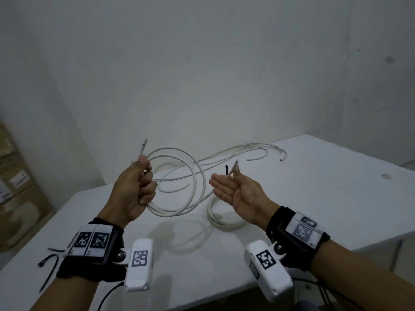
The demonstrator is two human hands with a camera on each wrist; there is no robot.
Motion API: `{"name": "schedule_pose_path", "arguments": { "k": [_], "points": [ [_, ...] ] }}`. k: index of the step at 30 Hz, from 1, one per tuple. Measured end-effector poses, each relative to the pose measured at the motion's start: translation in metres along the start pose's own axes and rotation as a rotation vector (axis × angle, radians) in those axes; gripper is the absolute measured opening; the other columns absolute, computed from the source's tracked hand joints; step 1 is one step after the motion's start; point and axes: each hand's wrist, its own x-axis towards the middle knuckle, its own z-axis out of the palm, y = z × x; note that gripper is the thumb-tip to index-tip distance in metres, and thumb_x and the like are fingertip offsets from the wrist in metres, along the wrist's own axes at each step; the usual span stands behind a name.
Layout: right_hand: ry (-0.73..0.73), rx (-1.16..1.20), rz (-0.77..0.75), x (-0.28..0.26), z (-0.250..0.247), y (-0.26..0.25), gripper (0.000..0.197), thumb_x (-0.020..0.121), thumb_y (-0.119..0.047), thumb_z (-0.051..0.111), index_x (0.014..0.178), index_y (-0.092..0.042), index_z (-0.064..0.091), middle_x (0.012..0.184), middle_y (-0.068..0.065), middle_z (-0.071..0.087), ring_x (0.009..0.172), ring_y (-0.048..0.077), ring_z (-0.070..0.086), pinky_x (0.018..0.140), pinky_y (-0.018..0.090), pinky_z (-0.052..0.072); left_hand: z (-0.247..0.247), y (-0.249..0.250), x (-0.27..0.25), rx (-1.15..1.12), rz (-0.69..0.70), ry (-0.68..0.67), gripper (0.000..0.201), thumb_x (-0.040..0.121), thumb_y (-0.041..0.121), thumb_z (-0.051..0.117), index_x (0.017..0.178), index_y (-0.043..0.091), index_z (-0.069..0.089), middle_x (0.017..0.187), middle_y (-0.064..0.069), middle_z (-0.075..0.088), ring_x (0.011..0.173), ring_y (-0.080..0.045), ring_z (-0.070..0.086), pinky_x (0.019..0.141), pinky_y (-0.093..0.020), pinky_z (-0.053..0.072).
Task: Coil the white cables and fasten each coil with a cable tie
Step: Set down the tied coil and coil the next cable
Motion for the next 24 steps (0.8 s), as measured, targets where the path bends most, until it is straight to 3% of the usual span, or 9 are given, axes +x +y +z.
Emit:
{"name": "schedule_pose_path", "arguments": {
  "k": [4, 6, 9, 12, 14, 17, 19, 21, 24],
  "points": [
    [0.232, -0.485, -0.081, 0.007, 0.003, 0.014, 0.047, 0.093, -0.043, 0.052, 0.081, 0.002, 0.058, 0.055, 0.009, 0.067, 0.048, 0.020, 0.067, 0.042, 0.024, 0.049, 0.015, -0.001, -0.007, 0.027, -0.018, -0.061, 0.032, 0.095, 0.041, 0.046, 0.072, 0.019, 0.046, 0.043, 0.010, 0.023, 0.029, -0.003, 0.019, 0.031, -0.008, 0.014],
    [0.188, -0.713, -0.128, 0.009, 0.007, 0.019, 0.045, 0.090, -0.041, 0.060, 0.068, -0.001, 0.058, 0.043, 0.008, 0.058, 0.035, 0.019, 0.057, 0.037, 0.023, 0.041, 0.024, -0.005, -0.011, 0.084, 0.000, -0.046, 0.031, 0.096, 0.039, 0.047, 0.073, 0.018, 0.045, 0.044, 0.010, 0.023, 0.031, -0.004, 0.018, 0.032, -0.009, 0.014],
    [-0.032, -0.806, -0.075, 0.012, 0.009, 0.024, 0.042, 0.091, -0.040, 0.059, 0.067, -0.005, 0.060, 0.044, 0.004, 0.051, 0.033, 0.013, 0.047, 0.036, 0.019, 0.033, 0.028, -0.011, -0.012, 0.168, 0.014, 0.009, 0.031, 0.097, 0.038, 0.049, 0.074, 0.017, 0.045, 0.045, 0.009, 0.024, 0.033, -0.005, 0.017, 0.034, -0.010, 0.015],
    [-0.122, -0.635, 0.050, 0.018, 0.005, 0.018, 0.044, 0.095, -0.044, 0.047, 0.070, -0.011, 0.061, 0.046, -0.004, 0.038, 0.040, 0.009, 0.036, 0.042, 0.019, 0.027, 0.022, -0.015, -0.012, 0.207, -0.003, 0.075, 0.031, 0.097, 0.038, 0.051, 0.075, 0.016, 0.045, 0.046, 0.008, 0.026, 0.034, -0.006, 0.018, 0.035, -0.010, 0.015],
    [-0.147, -0.559, 0.111, 0.021, 0.002, 0.011, 0.055, 0.094, -0.056, 0.037, 0.072, -0.011, 0.062, 0.049, -0.004, 0.034, 0.043, 0.011, 0.036, 0.046, 0.020, 0.029, 0.019, -0.017, -0.011, 0.230, -0.005, 0.108, 0.031, 0.097, 0.037, 0.051, 0.075, 0.015, 0.045, 0.046, 0.008, 0.026, 0.034, -0.006, 0.018, 0.035, -0.010, 0.015],
    [-0.231, -0.682, 0.132, 0.015, 0.003, 0.004, 0.075, 0.078, -0.078, 0.031, 0.080, -0.008, 0.059, 0.053, -0.002, 0.036, 0.049, 0.014, 0.040, 0.048, 0.022, 0.032, 0.022, -0.021, -0.010, 0.266, 0.005, 0.135, 0.031, 0.097, 0.036, 0.051, 0.076, 0.014, 0.046, 0.045, 0.007, 0.028, 0.033, -0.007, 0.020, 0.036, -0.011, 0.016],
    [-0.279, -0.894, 0.040, 0.009, 0.007, 0.005, 0.069, 0.069, -0.078, 0.048, 0.080, -0.011, 0.055, 0.056, -0.004, 0.034, 0.052, 0.013, 0.034, 0.050, 0.024, 0.030, 0.027, -0.024, -0.010, 0.300, 0.022, 0.148, 0.030, 0.097, 0.036, 0.052, 0.078, 0.013, 0.047, 0.044, 0.007, 0.029, 0.033, -0.007, 0.021, 0.036, -0.012, 0.016],
    [-0.233, -1.110, -0.141, 0.006, 0.010, 0.009, 0.059, 0.065, -0.071, 0.065, 0.069, -0.015, 0.047, 0.056, -0.005, 0.032, 0.052, 0.012, 0.029, 0.050, 0.025, 0.025, 0.033, -0.029, -0.011, 0.333, 0.046, 0.159, 0.030, 0.097, 0.037, 0.052, 0.080, 0.012, 0.048, 0.044, 0.007, 0.030, 0.033, -0.008, 0.021, 0.037, -0.013, 0.017],
    [-0.100, -1.400, -0.374, 0.006, 0.008, 0.012, 0.059, 0.065, -0.073, 0.062, 0.066, -0.018, 0.040, 0.059, -0.009, 0.042, 0.057, 0.009, 0.042, 0.056, 0.026, 0.033, 0.040, -0.036, -0.012, 0.332, 0.052, 0.176, 0.030, 0.097, 0.037, 0.052, 0.081, 0.011, 0.049, 0.045, 0.006, 0.029, 0.033, -0.008, 0.021, 0.038, -0.014, 0.016]
  ]
}}
